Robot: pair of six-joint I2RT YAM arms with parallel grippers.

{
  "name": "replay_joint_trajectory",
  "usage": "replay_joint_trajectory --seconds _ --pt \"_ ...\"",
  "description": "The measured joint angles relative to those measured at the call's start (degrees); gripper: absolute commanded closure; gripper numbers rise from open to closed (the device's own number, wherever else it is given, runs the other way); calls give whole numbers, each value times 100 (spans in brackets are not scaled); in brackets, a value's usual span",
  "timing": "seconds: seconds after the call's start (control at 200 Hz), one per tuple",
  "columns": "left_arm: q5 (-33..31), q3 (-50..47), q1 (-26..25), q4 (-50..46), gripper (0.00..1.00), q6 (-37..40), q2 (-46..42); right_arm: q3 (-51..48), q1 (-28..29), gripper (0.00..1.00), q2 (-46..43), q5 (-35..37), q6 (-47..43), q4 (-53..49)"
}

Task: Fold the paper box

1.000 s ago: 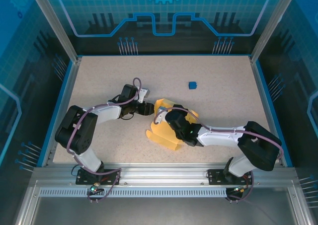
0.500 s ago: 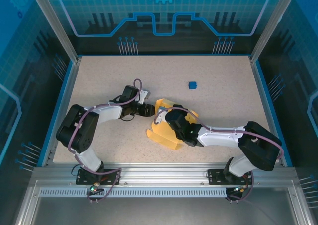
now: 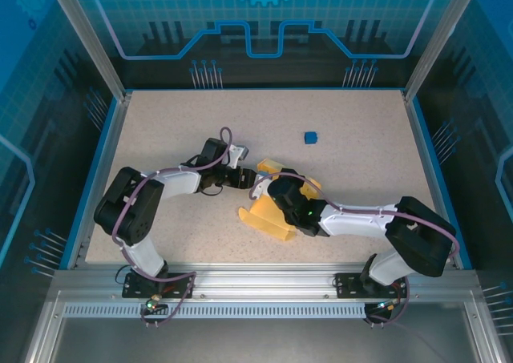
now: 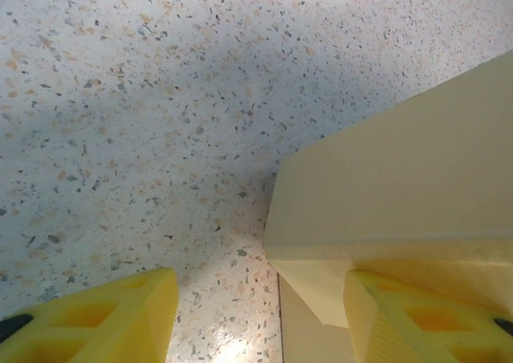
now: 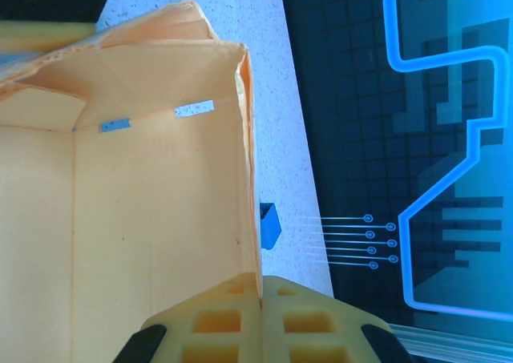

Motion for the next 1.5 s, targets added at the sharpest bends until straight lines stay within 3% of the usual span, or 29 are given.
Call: replay_joint_trajectory --seconds 0.84,1.241,1.381,1.501 --pt "704 168 232 -120 39 -144 -33 0 -90 100 -188 -249 367 -264" --pt "-1082 -772 240 -354 38 -608 -986 0 -175 100 -278 -350 621 -529" --pt "-1189 -1285 223 -258 37 -664 -1513 0 -186 100 -280 -350 667 -577" --pt "-1193 -1589 -81 -114 35 -595 -1731 2 -212 100 -328 -369 730 -656"
